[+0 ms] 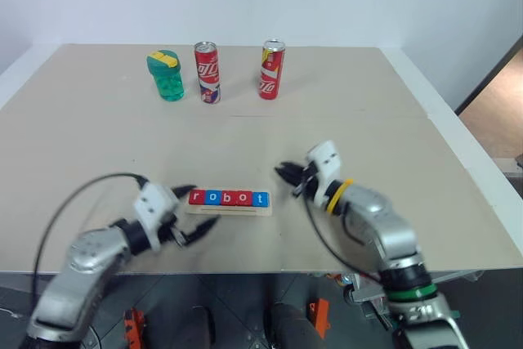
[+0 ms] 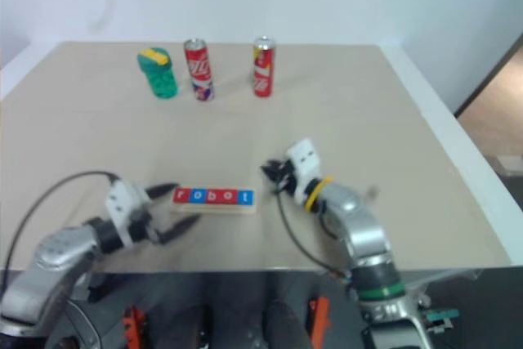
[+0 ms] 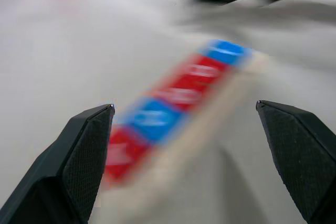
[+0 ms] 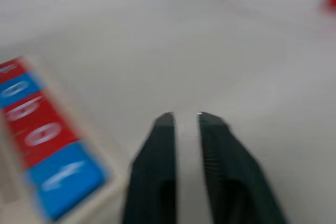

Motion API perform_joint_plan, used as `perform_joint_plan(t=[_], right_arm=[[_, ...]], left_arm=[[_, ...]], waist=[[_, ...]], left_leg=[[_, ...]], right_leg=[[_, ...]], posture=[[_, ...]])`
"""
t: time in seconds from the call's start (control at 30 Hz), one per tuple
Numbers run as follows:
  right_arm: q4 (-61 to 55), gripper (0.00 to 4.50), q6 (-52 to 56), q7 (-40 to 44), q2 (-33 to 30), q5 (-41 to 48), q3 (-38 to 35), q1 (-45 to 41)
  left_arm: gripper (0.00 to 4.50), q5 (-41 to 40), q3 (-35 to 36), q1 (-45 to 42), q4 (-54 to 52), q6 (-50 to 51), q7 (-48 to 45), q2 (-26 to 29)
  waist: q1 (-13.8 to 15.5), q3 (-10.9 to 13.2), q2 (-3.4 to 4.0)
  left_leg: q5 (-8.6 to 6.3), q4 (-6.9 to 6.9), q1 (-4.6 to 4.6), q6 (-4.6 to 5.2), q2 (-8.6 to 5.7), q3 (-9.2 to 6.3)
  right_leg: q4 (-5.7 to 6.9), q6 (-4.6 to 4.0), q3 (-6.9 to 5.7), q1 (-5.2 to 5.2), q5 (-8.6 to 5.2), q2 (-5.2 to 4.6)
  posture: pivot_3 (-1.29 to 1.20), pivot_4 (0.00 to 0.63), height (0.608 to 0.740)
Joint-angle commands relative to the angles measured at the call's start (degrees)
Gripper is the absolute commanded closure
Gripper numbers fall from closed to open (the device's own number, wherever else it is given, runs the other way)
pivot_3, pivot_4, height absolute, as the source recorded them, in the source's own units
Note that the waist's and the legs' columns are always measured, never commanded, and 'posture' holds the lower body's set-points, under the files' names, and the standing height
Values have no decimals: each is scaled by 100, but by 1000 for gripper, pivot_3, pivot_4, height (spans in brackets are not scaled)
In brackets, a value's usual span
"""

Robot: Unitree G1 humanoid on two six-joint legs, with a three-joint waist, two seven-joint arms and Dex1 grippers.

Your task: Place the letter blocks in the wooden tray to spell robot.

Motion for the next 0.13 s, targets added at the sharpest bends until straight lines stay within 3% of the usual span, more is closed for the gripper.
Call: perform_joint_plan(t=[0.03,0.13], right_arm=[[607,2249,-177,1141,-615,438,-354,-481],[1289,1186,-404,2157,-1118,549,-341,-667]], left_arm=[[0,-64,700,-289,667,-61,-217,497],[0,-37,992,-527,1359,-156,-367,807]], waist=[[-1,0,1],[0,0,0]], left_leg=[[0,0,1,0,0,1],[-2,-8,2,1,1,1]], right_leg=[[-2,-6,0,1,-4,0],[-4,-4,-4,1,-8,0]], posture=[[0,150,740],[0,150,740]])
